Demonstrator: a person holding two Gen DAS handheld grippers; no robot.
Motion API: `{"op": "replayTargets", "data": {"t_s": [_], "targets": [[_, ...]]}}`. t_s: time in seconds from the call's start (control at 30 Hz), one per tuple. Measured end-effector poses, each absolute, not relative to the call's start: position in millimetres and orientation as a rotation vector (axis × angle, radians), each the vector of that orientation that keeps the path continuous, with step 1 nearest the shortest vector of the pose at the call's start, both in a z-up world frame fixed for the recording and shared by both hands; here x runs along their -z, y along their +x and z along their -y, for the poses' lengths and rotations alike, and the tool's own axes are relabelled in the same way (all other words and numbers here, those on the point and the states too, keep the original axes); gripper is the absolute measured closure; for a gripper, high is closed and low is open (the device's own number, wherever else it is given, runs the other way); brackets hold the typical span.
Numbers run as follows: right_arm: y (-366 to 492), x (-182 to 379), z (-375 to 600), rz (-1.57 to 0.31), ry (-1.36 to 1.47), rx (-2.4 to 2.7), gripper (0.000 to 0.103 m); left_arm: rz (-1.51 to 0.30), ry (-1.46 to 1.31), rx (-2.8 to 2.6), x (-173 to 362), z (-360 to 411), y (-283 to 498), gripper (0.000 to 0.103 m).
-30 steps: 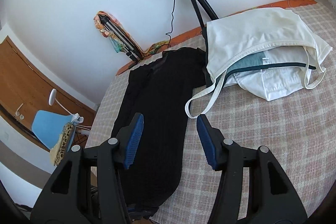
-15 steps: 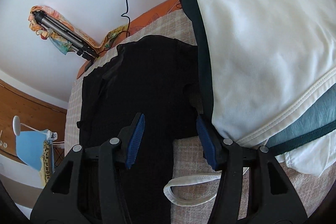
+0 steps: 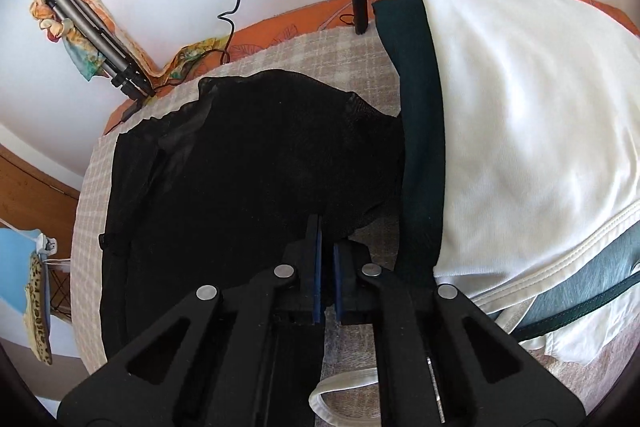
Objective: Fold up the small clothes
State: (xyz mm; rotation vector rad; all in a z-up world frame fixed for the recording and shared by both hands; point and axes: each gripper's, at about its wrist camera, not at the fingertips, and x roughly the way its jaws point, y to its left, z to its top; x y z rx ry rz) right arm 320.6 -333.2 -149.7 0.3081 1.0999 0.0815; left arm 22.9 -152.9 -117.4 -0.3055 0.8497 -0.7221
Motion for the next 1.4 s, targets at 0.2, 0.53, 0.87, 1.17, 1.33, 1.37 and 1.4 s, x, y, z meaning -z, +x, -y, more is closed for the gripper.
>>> {"op": "replayTargets", "data": {"t_s": [0.2, 0.53, 0.87, 1.17, 1.33, 1.37, 1.4], "targets": [[325, 114, 281, -1.068, 0.141, -0.128, 0.098, -0.833, -0.309, 0.718, 118, 140, 7, 0.097], [337, 124, 168, -1.086, -0.131, -0.226, 0.098, -0.847, -0.286, 0.669, 128, 116, -17, 0.097], [343, 140, 156, -1.187, -0.01, -0.379, 0.076, -0.962, -0.361, 0.685, 131, 88, -8, 0.09], [336, 107, 272, -1.042, 0.298, -0.275, 0.06, -0.897, -0.302, 0.56, 101, 6, -18, 0.09], [356, 140, 272, -1.079, 0.322, -0.256, 0.062, -0.867, -0.248, 0.388, 92, -39, -1, 0.09], [358, 145, 266, -1.09, 0.318, -0.268, 0.063, -0.859, -0.239, 0.364, 89, -45, 9, 0.09], [360, 149, 260, -1.105, 0.311, -0.286, 0.064, -0.85, -0.234, 0.35, 86, -51, 16, 0.09]]}}
